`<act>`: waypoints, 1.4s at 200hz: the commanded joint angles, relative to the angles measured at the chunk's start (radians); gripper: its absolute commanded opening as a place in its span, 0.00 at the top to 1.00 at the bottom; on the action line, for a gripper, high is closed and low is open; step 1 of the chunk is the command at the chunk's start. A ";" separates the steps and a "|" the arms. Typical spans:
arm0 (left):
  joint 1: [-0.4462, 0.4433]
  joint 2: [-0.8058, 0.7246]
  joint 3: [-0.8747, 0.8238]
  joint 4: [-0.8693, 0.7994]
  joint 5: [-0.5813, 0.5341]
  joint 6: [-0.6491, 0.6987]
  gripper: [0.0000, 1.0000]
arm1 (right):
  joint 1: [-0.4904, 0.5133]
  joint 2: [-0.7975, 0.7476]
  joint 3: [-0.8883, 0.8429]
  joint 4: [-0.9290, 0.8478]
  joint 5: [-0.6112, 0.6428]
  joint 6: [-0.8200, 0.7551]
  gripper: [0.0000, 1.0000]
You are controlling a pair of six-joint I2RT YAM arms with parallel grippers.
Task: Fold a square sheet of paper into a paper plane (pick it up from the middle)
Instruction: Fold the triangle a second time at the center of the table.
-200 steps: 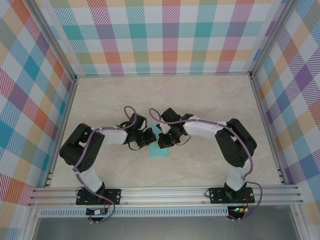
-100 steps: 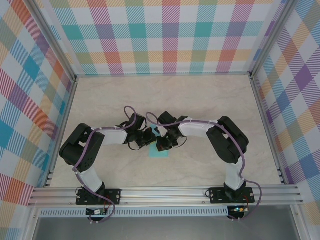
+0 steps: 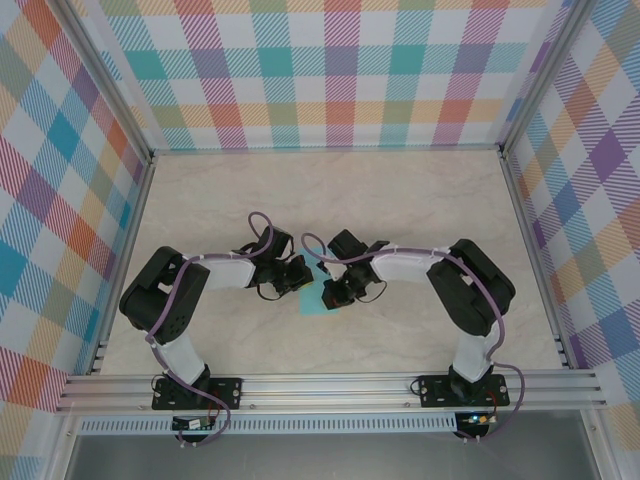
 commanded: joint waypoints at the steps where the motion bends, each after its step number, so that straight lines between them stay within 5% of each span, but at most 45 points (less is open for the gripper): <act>1: -0.004 0.096 -0.050 -0.188 -0.173 0.010 1.00 | -0.012 -0.028 -0.089 -0.064 -0.021 -0.034 1.00; 45: -0.004 0.094 -0.047 -0.175 -0.161 0.013 1.00 | -0.050 -0.099 -0.201 0.005 -0.069 -0.021 1.00; 94: -0.005 0.076 -0.046 -0.144 -0.126 0.016 1.00 | -0.057 -0.174 -0.129 0.057 -0.105 0.066 1.00; 246: -0.014 -0.027 0.037 -0.068 -0.036 0.034 1.00 | -0.057 -0.006 -0.086 0.010 -0.001 0.103 1.00; 280: -0.060 -0.104 0.010 -0.022 -0.045 -0.004 0.89 | -0.055 0.003 -0.081 0.000 0.019 0.112 1.00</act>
